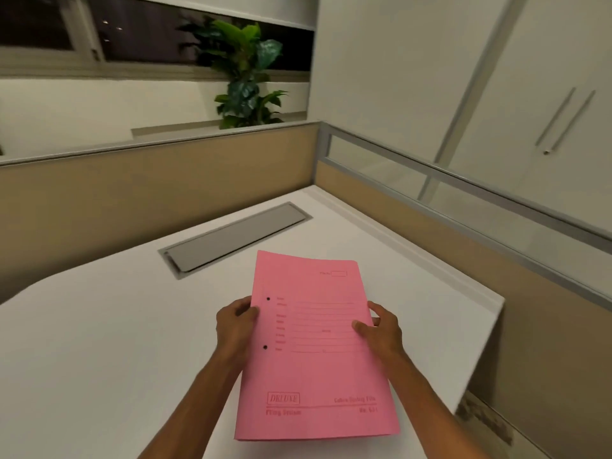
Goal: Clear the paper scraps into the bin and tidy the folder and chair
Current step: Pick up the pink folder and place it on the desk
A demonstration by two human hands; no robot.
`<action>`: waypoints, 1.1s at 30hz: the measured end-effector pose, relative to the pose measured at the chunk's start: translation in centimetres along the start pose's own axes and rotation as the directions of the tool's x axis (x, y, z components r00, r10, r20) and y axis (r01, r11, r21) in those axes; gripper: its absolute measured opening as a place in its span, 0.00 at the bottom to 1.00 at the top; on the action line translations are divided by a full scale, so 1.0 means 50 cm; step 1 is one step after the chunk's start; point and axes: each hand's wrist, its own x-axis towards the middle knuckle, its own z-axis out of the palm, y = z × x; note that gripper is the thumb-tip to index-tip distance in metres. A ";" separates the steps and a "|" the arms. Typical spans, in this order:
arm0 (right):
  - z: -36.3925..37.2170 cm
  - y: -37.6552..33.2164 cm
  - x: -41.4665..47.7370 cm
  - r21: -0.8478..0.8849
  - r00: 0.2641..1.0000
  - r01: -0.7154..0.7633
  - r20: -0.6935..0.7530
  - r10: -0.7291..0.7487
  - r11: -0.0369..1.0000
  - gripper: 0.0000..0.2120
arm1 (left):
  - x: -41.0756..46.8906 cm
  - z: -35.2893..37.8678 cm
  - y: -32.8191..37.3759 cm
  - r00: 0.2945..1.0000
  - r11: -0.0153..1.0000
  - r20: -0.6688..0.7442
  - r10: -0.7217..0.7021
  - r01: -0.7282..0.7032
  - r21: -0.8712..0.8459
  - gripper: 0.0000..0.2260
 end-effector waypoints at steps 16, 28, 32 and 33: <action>0.504 -0.163 -0.015 -0.157 0.927 0.183 0.355 -0.118 0.971 0.23 | 0.109 -0.417 0.023 0.911 0.994 -0.406 -0.066 0.025 -0.105 0.12; 0.765 -0.241 -0.026 -0.232 0.853 0.330 0.488 -0.184 0.915 0.21 | 0.188 -0.607 0.032 0.801 0.989 -0.580 -0.148 0.106 -0.105 0.12; 0.829 -0.254 -0.019 -0.248 0.838 0.368 0.507 -0.203 0.896 0.22 | 0.225 -0.651 0.043 0.773 0.989 -0.618 -0.143 0.142 -0.051 0.12; 0.842 -0.255 -0.017 -0.254 0.837 0.369 0.508 -0.201 0.894 0.22 | 0.234 -0.659 0.046 0.770 0.988 -0.623 -0.138 0.151 -0.032 0.12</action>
